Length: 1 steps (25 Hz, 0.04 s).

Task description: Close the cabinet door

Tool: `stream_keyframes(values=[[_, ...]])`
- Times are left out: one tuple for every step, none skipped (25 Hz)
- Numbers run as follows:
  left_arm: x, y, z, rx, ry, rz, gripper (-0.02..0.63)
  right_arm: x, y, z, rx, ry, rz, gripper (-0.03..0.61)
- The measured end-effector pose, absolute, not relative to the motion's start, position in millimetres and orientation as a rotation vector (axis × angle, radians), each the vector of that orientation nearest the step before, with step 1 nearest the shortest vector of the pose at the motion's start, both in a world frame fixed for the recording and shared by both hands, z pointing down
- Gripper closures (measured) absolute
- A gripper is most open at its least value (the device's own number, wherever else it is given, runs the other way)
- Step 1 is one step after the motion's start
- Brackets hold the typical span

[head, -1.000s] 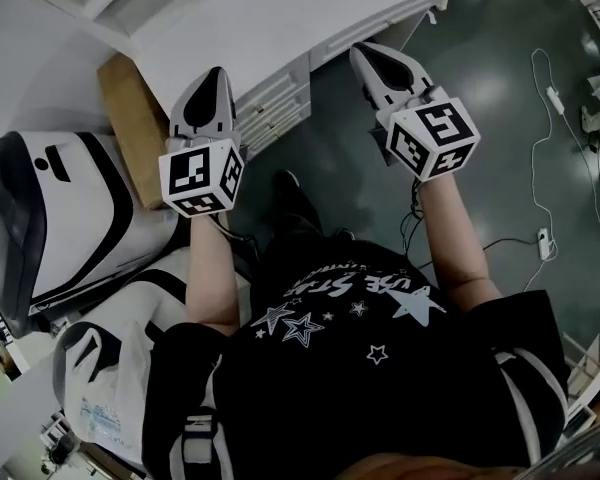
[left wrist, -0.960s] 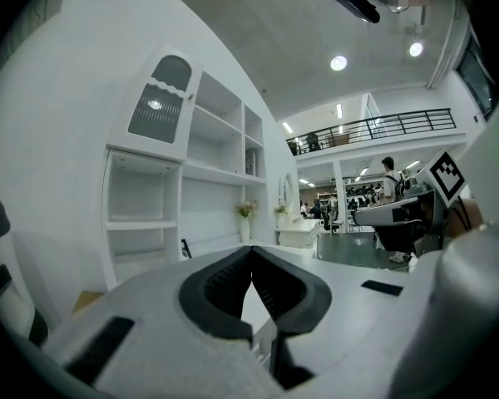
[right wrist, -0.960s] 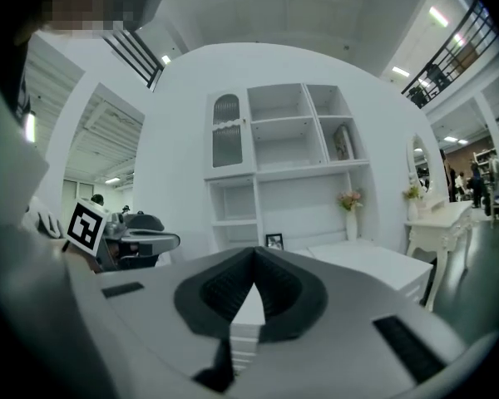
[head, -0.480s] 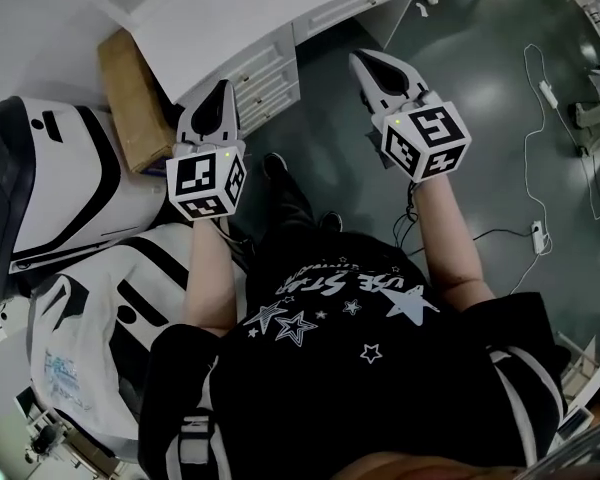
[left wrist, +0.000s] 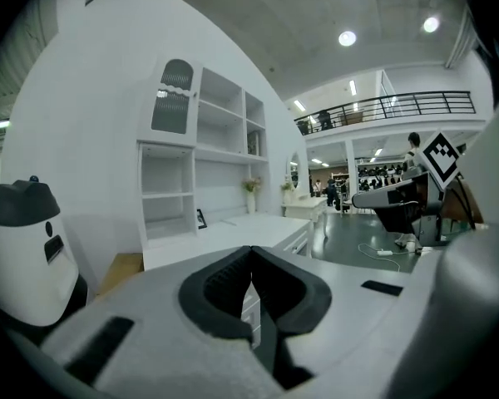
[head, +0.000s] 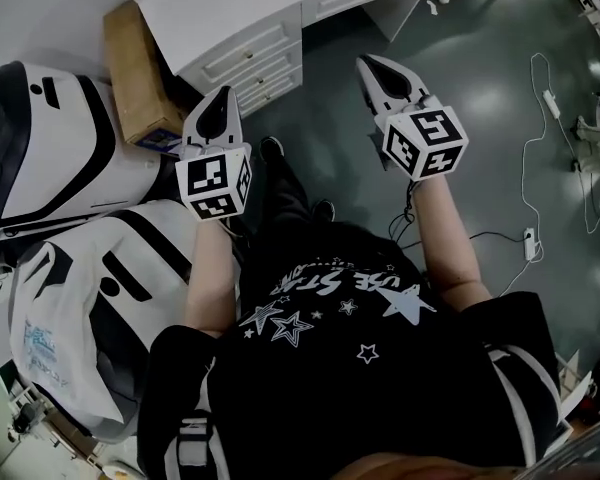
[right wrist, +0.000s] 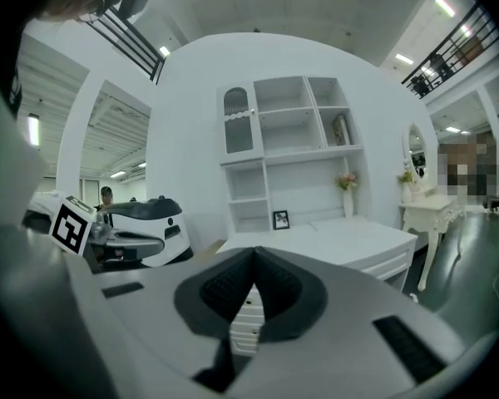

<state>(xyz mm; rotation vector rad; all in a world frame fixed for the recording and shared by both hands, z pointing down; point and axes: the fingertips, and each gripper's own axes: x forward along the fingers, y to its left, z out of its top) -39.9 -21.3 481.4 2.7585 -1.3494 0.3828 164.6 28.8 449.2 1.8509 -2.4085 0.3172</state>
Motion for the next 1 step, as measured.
stream_keyframes(values=[[-41.8, -20.7, 482.6, 2.754, -1.361, 0.38, 0.606, 163.3, 28.8, 451.3, 1.846, -2.411, 0.321, 0.574]])
